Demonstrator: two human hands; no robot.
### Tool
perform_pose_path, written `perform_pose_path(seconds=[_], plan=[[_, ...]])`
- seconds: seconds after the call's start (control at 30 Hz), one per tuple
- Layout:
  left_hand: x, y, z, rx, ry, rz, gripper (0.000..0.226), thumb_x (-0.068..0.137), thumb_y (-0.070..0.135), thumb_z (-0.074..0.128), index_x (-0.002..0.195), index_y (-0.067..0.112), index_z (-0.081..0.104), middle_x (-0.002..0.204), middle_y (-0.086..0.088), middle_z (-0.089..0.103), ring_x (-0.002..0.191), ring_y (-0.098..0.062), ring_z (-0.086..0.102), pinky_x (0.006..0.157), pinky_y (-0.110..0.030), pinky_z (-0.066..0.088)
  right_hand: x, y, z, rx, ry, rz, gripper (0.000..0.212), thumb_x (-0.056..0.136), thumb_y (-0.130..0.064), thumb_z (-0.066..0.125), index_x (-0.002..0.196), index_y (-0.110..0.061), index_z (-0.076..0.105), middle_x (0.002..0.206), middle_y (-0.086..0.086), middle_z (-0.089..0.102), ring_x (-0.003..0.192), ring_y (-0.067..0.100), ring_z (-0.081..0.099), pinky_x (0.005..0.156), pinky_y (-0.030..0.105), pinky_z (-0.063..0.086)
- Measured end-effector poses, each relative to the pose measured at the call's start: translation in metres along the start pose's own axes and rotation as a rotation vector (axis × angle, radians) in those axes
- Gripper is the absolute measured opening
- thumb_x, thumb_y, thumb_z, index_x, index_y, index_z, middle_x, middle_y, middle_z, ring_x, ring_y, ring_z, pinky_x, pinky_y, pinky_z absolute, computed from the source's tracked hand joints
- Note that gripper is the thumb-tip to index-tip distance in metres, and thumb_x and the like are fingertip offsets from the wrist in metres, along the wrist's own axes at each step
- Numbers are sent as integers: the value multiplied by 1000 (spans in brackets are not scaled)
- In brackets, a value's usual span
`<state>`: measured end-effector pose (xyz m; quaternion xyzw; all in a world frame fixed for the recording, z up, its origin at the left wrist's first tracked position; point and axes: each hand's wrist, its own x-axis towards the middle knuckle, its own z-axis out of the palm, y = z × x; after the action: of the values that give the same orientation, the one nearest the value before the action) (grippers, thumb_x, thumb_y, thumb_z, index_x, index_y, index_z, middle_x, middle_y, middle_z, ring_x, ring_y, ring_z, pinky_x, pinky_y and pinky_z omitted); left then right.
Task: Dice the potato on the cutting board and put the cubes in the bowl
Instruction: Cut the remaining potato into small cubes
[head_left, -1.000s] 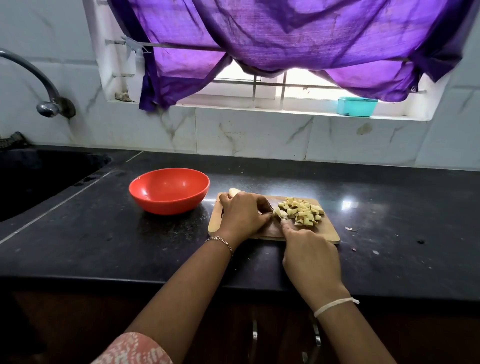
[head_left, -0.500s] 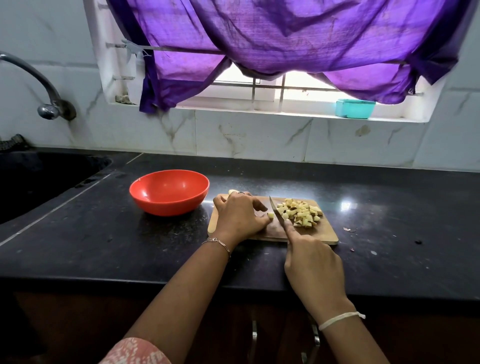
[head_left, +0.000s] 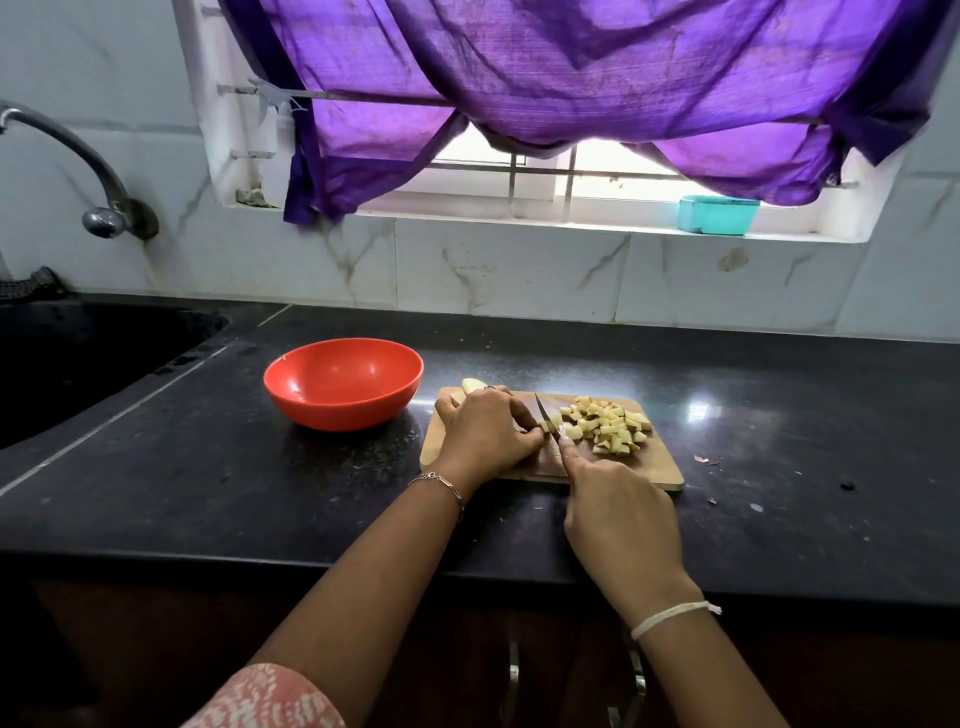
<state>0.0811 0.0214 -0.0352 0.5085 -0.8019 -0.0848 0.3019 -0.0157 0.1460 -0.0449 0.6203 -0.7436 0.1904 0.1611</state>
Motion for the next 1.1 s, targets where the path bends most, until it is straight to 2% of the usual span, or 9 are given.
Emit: perform_pose_path(seconds=[0.33,0.57,0.8,0.93,1.0,1.1], plan=[[-3,2,-1,-17,73,-18,18,78,50,67,84,35,74,99,14,64,106,-7,53,100,-45,24,7,1,-3,-86,-32,-61,56,97,-12,37,150,-28,28,113,-1,65,99,18,64,71,29,47],[-2,2,0,13,64,-9,24,81,55,64,88,34,75,102,14,62,109,-8,51,99,-45,24,4,-6,-4,-98,-30,-71,57,98,-6,34,151,-22,25,107,0,65,93,18,64,67,28,45],[-1,1,-1,80,60,6,22,85,51,64,95,35,75,109,11,64,116,-12,49,90,-39,21,-5,5,-17,-54,-30,-1,56,97,-18,41,149,-35,29,114,-4,63,100,18,63,72,30,48],[1,-3,-2,20,79,-14,13,89,37,65,97,36,74,109,13,64,116,-11,49,81,-35,15,-13,10,-21,27,16,83,55,97,-22,45,148,-39,31,110,-4,61,95,17,63,71,30,50],[0,-5,-4,-7,107,-39,16,90,27,64,98,37,74,110,14,63,114,-11,51,79,-34,15,-13,8,-23,42,54,86,53,97,-23,47,146,-38,34,111,-3,60,93,16,64,73,30,54],[-1,-8,-8,13,148,-64,22,89,20,62,95,38,73,113,12,62,114,-14,50,79,-35,15,-9,2,-23,43,54,44,51,98,-23,46,146,-38,35,107,-5,64,93,15,64,73,29,51]])
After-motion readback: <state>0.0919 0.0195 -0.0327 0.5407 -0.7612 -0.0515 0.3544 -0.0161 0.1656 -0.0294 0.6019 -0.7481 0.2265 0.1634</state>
